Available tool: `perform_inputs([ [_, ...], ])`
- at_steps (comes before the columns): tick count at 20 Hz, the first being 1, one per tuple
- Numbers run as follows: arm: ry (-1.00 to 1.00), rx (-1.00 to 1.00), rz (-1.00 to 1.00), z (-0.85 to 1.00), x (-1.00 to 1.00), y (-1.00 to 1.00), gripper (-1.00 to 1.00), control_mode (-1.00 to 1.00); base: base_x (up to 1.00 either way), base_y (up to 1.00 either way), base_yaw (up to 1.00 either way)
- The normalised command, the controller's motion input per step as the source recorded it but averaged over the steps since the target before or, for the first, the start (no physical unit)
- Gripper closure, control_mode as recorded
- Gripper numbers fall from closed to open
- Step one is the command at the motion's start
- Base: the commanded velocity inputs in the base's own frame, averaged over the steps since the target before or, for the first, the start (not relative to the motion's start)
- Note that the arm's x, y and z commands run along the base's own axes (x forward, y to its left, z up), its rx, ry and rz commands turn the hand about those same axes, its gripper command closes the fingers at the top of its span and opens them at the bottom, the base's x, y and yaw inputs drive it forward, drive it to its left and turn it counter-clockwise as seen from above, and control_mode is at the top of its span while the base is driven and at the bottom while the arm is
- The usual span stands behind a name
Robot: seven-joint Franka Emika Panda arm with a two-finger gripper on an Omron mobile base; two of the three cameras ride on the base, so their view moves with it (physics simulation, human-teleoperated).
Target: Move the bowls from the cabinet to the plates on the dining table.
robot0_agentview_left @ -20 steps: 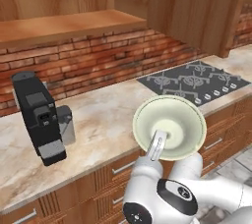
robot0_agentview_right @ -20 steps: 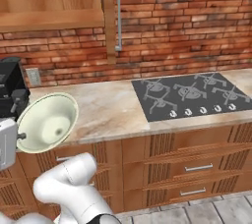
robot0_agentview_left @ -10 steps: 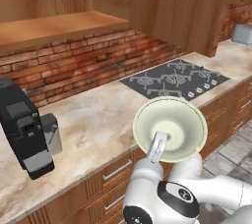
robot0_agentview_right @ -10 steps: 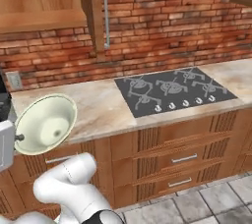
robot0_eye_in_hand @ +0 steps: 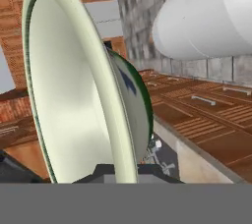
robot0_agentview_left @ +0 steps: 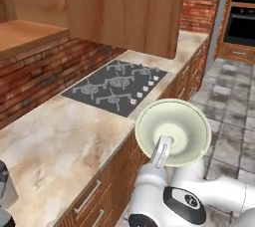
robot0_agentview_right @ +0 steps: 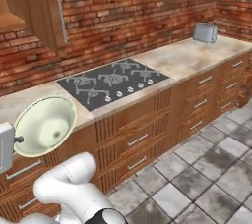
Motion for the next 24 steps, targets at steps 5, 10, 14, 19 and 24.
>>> perform_inputs([
  [5,0.00,0.00,0.00,0.00,0.00,0.00,1.00,1.00,-0.24,0.00,-0.71],
  [10,0.00,0.00,0.00,0.00,0.00,0.00,1.00,1.00,-0.27,0.00,-0.71],
  [14,0.00,0.00,0.00,0.00,0.00,0.00,1.00,1.00,-0.21,0.00,-0.70],
  [19,0.00,0.00,0.00,0.00,0.00,0.00,1.00,1.00,-0.18,0.00,-0.70],
  [24,0.00,0.00,0.00,0.00,0.00,0.00,1.00,1.00,-0.14,-0.21,-0.63],
])
